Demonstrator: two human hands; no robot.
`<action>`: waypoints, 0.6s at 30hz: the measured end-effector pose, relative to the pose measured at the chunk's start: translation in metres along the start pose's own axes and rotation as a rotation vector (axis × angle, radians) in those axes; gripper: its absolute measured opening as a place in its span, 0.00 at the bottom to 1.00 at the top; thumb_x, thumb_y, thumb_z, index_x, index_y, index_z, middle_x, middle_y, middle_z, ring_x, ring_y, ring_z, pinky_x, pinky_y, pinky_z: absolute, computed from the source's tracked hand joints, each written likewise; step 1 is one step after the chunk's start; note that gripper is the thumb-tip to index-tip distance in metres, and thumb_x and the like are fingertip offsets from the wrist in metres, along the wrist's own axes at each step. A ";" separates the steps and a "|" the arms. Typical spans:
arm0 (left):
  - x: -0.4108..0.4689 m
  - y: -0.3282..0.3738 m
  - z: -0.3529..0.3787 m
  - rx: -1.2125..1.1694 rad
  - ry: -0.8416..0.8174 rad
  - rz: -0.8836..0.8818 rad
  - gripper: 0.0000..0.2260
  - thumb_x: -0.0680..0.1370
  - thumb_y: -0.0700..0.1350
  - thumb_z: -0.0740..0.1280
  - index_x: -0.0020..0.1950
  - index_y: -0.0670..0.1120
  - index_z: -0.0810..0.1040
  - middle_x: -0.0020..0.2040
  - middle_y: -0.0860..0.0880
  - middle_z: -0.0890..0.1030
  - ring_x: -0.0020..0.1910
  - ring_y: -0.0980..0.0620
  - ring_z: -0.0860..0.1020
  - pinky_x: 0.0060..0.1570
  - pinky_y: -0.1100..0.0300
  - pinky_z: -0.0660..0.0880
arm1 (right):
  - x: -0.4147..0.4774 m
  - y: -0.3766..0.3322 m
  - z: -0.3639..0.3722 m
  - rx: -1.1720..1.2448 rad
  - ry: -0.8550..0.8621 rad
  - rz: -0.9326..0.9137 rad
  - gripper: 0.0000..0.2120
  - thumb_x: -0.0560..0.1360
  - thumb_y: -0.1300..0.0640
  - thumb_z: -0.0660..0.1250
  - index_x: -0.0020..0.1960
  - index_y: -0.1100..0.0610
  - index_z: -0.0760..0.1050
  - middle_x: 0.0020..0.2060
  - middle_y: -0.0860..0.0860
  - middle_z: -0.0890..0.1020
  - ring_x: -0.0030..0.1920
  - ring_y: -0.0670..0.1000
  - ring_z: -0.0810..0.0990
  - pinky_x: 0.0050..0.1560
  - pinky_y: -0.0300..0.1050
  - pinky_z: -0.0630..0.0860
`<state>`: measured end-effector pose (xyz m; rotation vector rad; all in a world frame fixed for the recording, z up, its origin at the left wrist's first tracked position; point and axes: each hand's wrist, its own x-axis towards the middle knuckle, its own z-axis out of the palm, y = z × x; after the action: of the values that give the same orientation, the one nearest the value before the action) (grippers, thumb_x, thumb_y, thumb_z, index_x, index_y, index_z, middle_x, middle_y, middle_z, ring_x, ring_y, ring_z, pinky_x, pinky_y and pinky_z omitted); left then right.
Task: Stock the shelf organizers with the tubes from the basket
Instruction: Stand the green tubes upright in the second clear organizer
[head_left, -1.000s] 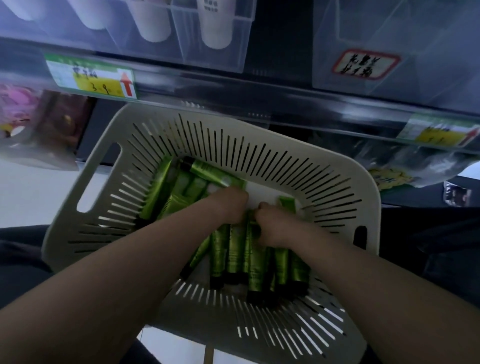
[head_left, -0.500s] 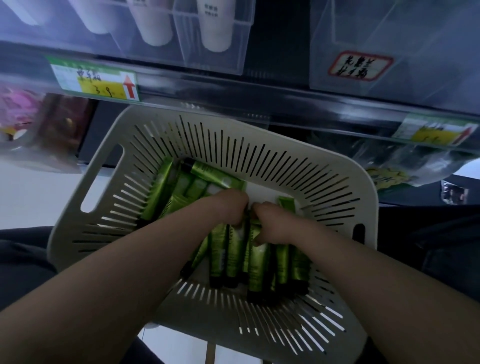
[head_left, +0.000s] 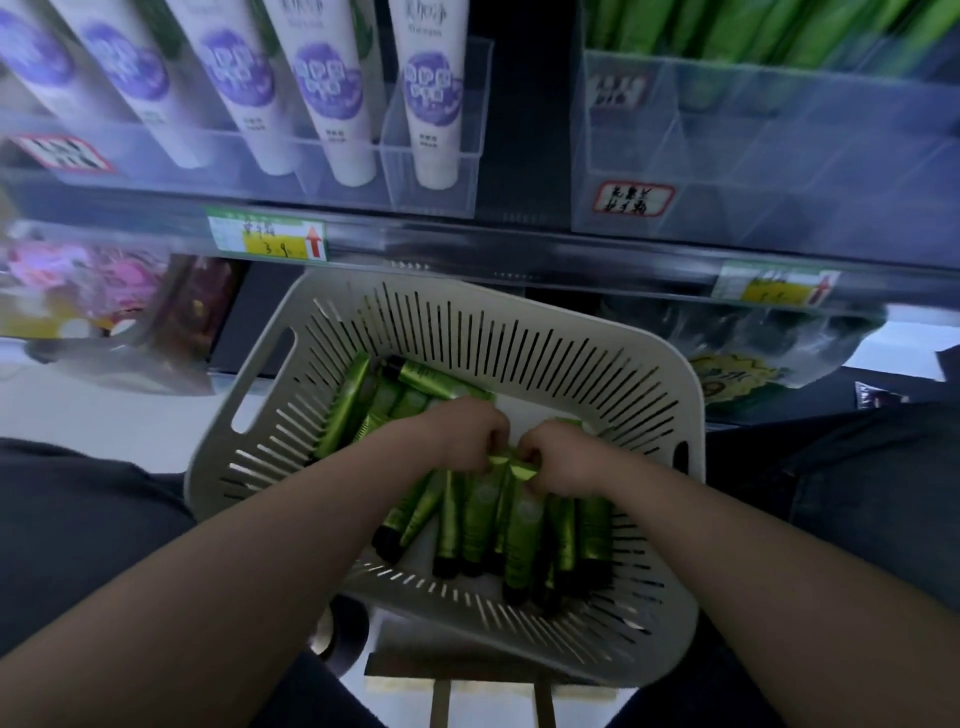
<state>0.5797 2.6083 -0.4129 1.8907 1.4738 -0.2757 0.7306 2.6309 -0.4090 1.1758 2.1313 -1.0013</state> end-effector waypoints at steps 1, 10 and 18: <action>-0.003 0.001 0.000 -0.010 0.018 0.004 0.13 0.71 0.42 0.70 0.54 0.46 0.77 0.53 0.47 0.78 0.52 0.48 0.75 0.46 0.59 0.70 | -0.004 0.000 -0.001 0.000 0.016 -0.002 0.20 0.72 0.59 0.68 0.63 0.58 0.74 0.50 0.51 0.77 0.45 0.48 0.73 0.34 0.37 0.67; -0.036 0.024 -0.019 -0.027 0.186 0.008 0.07 0.70 0.43 0.71 0.43 0.53 0.76 0.42 0.54 0.75 0.44 0.53 0.74 0.42 0.61 0.69 | -0.045 -0.006 -0.020 0.082 0.260 -0.058 0.12 0.70 0.62 0.69 0.53 0.56 0.80 0.46 0.52 0.81 0.46 0.51 0.79 0.43 0.43 0.77; -0.062 0.055 -0.052 0.046 0.338 0.064 0.09 0.72 0.44 0.69 0.51 0.50 0.78 0.48 0.53 0.79 0.46 0.56 0.72 0.45 0.63 0.66 | -0.084 -0.006 -0.042 0.157 0.459 -0.134 0.11 0.70 0.61 0.70 0.52 0.55 0.81 0.48 0.49 0.82 0.46 0.46 0.78 0.44 0.38 0.70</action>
<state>0.5963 2.5895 -0.3184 2.0931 1.6314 0.0442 0.7645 2.6211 -0.3215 1.4691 2.5502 -1.0506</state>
